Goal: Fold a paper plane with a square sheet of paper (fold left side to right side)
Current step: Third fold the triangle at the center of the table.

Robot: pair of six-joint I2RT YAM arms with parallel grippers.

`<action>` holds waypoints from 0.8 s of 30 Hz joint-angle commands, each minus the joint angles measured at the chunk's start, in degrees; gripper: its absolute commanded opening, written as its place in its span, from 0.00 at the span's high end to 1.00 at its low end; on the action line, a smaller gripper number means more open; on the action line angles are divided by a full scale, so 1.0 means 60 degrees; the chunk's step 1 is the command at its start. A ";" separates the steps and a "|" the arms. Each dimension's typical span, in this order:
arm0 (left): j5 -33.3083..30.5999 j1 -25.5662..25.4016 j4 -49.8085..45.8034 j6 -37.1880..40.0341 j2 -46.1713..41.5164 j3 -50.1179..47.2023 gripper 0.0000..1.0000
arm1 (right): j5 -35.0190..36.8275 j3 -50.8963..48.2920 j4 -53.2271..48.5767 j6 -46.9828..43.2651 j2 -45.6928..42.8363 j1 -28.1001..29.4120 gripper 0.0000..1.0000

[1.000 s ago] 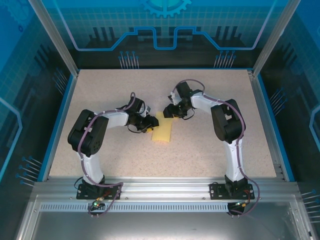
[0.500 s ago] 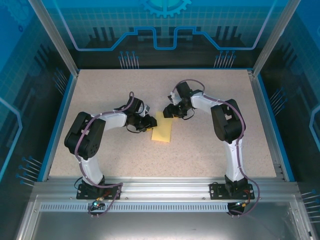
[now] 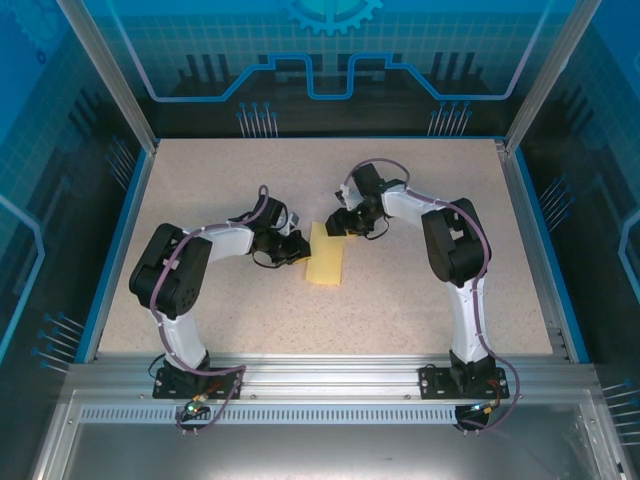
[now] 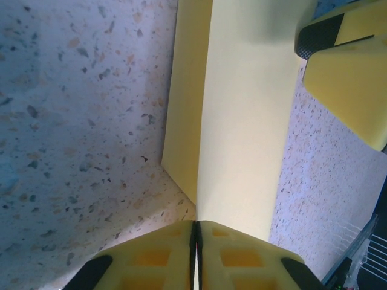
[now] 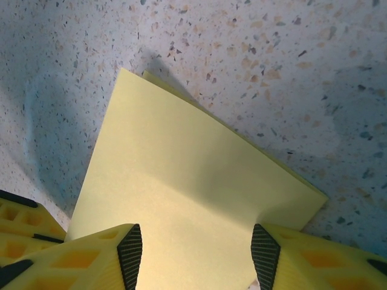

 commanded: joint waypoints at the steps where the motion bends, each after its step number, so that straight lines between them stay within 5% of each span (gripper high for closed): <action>1: 0.0124 -0.0013 0.0066 0.0087 0.0115 -0.0212 0.91 | 0.0061 -0.0276 0.0078 -0.0267 -0.0363 -0.0036 0.45; 11: 0.0498 -0.0043 -0.0034 -0.1149 -0.0506 -0.0430 0.94 | 0.1553 -0.4307 0.2246 -0.1764 -0.4687 0.0413 0.35; 18: 0.0754 -0.0089 -0.0188 -0.1701 -0.0738 -0.0498 0.96 | 0.4355 -0.7935 0.4837 -0.2933 -0.7241 0.2907 0.31; 24: 0.0744 -0.0122 -0.0371 -0.1766 -0.0757 -0.0474 0.97 | 0.6352 -0.8462 0.5947 -0.3834 -0.6988 0.4837 0.27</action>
